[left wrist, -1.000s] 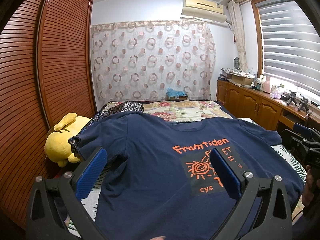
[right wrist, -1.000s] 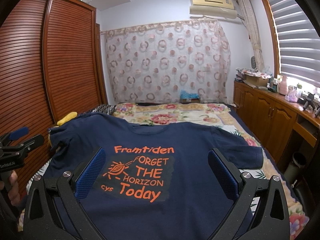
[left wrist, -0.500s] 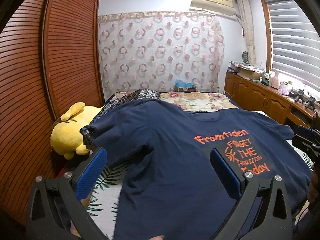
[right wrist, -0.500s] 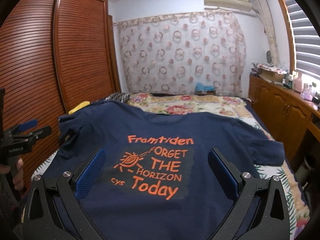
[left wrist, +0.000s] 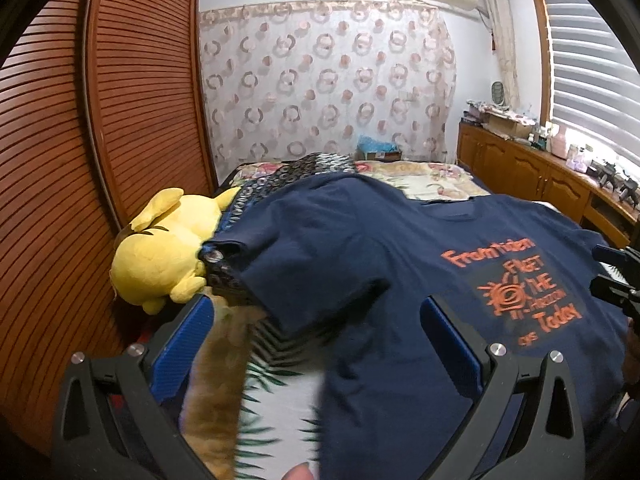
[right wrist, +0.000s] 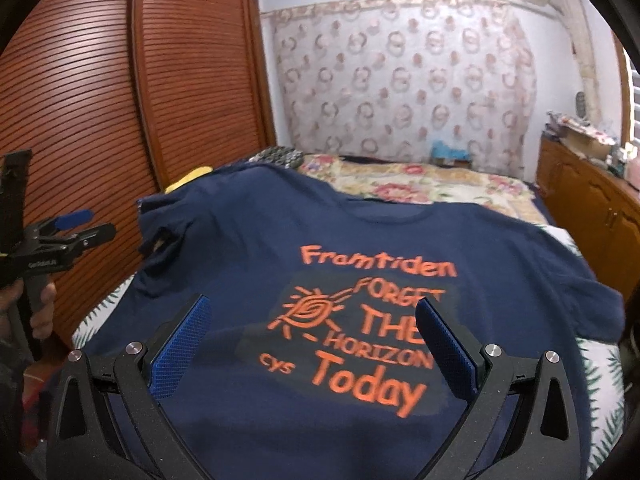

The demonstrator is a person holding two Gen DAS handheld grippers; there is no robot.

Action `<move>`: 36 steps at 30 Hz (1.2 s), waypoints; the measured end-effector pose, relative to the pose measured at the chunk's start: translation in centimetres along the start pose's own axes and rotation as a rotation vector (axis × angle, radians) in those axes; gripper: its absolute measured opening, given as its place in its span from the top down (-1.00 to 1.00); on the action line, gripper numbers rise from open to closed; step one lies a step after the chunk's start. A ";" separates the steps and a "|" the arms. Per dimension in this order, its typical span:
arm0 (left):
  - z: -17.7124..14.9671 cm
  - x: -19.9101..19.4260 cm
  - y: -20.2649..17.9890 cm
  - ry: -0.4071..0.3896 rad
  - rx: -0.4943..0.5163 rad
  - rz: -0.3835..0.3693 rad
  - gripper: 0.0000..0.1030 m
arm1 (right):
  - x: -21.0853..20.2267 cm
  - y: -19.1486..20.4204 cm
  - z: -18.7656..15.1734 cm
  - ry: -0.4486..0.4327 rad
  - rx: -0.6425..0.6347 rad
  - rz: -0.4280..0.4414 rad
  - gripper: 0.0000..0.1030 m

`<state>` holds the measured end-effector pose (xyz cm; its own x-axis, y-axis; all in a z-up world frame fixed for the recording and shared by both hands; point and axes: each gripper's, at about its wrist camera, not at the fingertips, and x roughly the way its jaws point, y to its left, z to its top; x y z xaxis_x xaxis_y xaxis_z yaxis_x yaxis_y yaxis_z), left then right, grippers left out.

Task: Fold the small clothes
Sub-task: 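Grasp the side edge of the navy T-shirt with the left tool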

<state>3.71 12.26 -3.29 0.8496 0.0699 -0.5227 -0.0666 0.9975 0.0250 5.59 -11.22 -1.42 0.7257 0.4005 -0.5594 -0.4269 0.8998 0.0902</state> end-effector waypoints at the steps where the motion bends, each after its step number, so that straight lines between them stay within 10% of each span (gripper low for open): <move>1: 0.2 0.3 0.6 0.002 0.004 0.004 -1.00 | 0.4 0.3 0.1 0.005 -0.006 0.008 -1.00; 11: 2.1 4.7 5.9 0.056 -0.034 -0.019 -0.82 | 3.6 1.5 1.9 0.031 -0.051 0.049 -1.00; 18: 2.7 7.6 7.4 0.100 -0.099 -0.080 0.28 | 4.7 2.0 2.1 0.038 -0.055 0.067 -1.00; 27: 2.4 9.1 7.3 0.152 -0.103 -0.068 0.32 | 4.7 1.5 1.1 0.052 -0.048 0.059 -1.00; 30: 3.0 8.9 7.0 0.135 -0.079 -0.091 0.95 | 4.5 1.0 1.1 0.048 -0.037 0.054 -1.00; 36: 5.7 7.6 5.7 0.096 -0.030 -0.109 1.00 | 4.3 0.0 1.0 0.046 -0.018 0.041 -1.00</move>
<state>12.79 18.57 -2.31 0.7987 -0.0422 -0.6002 0.0067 0.9981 -0.0613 9.22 -9.29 -2.98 0.6820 0.4282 -0.5929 -0.4657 0.8793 0.0994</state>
